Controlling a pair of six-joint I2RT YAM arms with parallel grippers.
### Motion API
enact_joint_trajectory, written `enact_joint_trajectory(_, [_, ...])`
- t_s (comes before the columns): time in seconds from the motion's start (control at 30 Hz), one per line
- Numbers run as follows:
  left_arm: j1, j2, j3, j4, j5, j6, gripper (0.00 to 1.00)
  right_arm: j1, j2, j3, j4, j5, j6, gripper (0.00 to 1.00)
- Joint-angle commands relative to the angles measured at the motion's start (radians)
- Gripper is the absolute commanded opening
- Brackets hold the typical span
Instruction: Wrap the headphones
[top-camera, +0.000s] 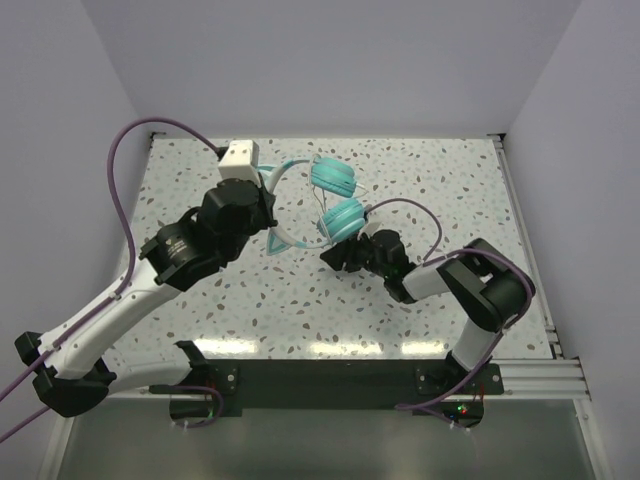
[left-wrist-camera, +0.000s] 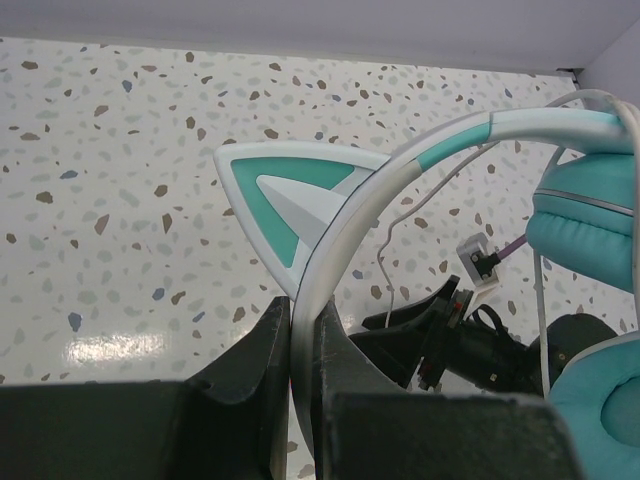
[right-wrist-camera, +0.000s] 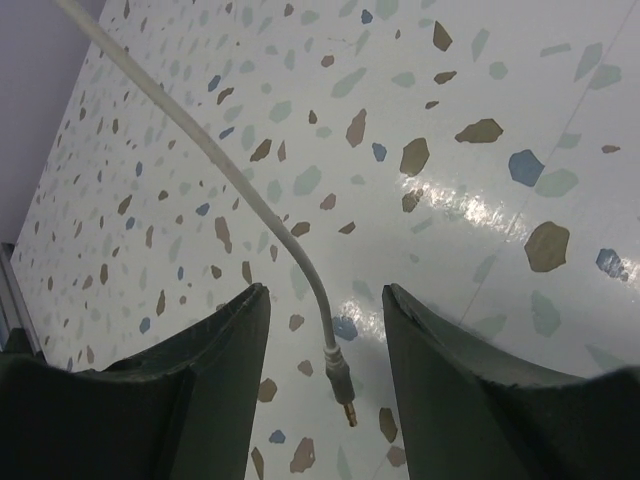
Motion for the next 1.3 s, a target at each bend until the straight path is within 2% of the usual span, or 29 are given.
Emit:
enact_joint_trajectory(0.0, [-0.006,-0.01,0.064,0.07,-0.004,-0.049,0.0,0.005,0.033,0.047,0.1,0.079,0.023,0.49])
enact_joint_trajectory(0.13, [-0.006,-0.009,0.068,0.061,-0.023,-0.045,0.0,0.007,0.045,0.038,0.12,0.093,0.046,0.24])
enact_joint_trajectory(0.2, [-0.004,-0.006,0.066,0.058,-0.032,-0.046,0.0,0.01,0.042,0.033,0.107,0.093,0.049,0.16])
enact_joint_trajectory(0.4, [-0.003,0.017,0.063,0.067,-0.087,-0.054,0.0,0.049,-0.002,-0.002,0.048,0.105,0.043,0.02])
enact_joint_trajectory(0.53, [0.022,0.066,0.08,0.069,-0.121,-0.04,0.0,0.092,-0.056,-0.045,-0.006,0.139,0.025,0.0])
enact_joint_trajectory(0.67, [0.139,0.105,0.072,0.112,-0.044,-0.017,0.0,0.132,-0.122,-0.123,-0.037,0.191,0.017,0.0])
enact_joint_trajectory(0.9, [0.241,0.17,0.061,0.155,0.017,0.016,0.0,0.172,-0.246,-0.217,-0.098,0.206,-0.001,0.0])
enact_joint_trajectory(1.27, [0.393,0.287,0.061,0.222,0.111,0.024,0.0,0.282,-0.467,-0.194,-0.428,0.195,-0.081,0.0])
